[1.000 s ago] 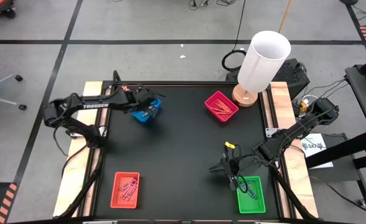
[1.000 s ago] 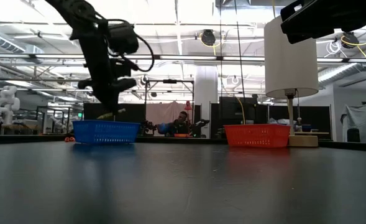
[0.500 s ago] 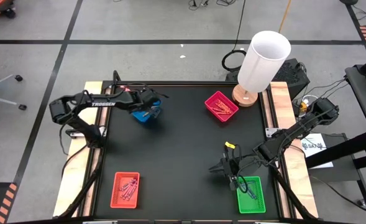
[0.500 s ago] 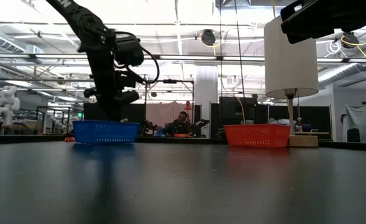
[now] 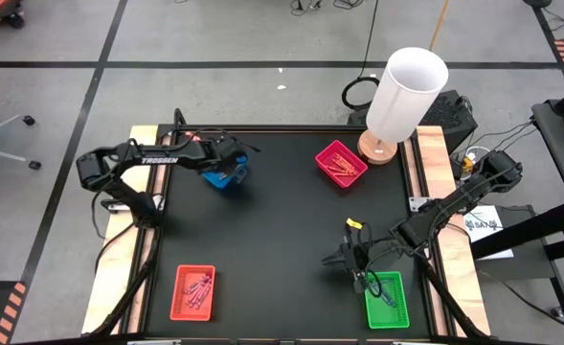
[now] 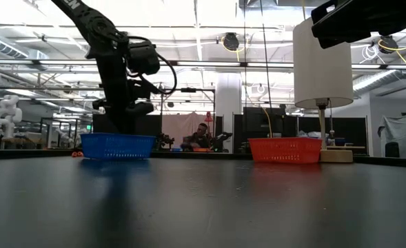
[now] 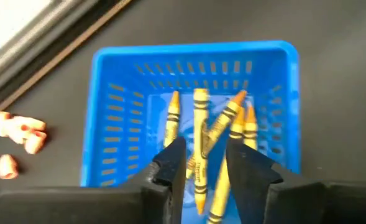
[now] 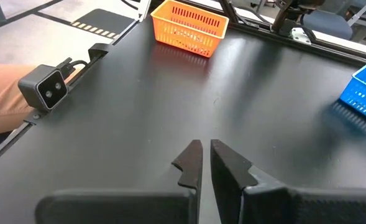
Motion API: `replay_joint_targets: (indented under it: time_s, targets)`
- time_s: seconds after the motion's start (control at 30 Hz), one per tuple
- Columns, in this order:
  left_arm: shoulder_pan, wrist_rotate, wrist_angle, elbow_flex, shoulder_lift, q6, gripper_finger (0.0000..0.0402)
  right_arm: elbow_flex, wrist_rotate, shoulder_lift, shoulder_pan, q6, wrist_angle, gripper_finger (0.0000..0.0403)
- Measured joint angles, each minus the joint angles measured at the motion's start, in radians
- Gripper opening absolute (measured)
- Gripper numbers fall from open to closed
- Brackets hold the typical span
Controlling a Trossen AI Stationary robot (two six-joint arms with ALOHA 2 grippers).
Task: Sort crayons
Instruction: Return to Home Position
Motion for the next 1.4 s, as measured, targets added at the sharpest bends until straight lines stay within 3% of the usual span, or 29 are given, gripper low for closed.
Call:
replay_joint_targets:
  time_s: [0.2,0.43,0.6,0.73,0.9,1.03,1.4]
  targets:
    - [-0.015,0.068,-0.038,0.001,-0.054,-0.019,0.0113,0.000,0.076,-0.003,0.000,-0.029,0.007,0.0017]
    - [-0.096,0.067,-0.048,0.002,-0.234,-0.024,0.0114,-0.001,0.079,-0.034,0.000,-0.122,0.037,0.0017]
    - [-0.231,0.065,0.009,0.002,-0.384,-0.020,0.0098,-0.001,0.075,-0.117,-0.004,-0.271,0.116,0.0017]
    - [-0.390,0.007,0.127,0.002,-0.468,0.038,0.0069,0.000,0.075,-0.210,-0.030,-0.309,0.065,0.0017]
    - [-0.561,-0.072,0.204,0.002,-0.510,0.138,0.0032,0.000,0.061,-0.298,-0.058,-0.285,-0.067,0.0017]
    - [-0.648,-0.119,0.214,0.002,-0.512,0.185,0.0007,-0.001,-0.010,-0.334,-0.080,-0.278,-0.116,0.0017]
    - [-0.807,-0.096,0.465,-0.100,-0.505,0.400,0.0001,-0.072,-0.072,-0.337,-0.160,-0.288,-0.100,0.0017]
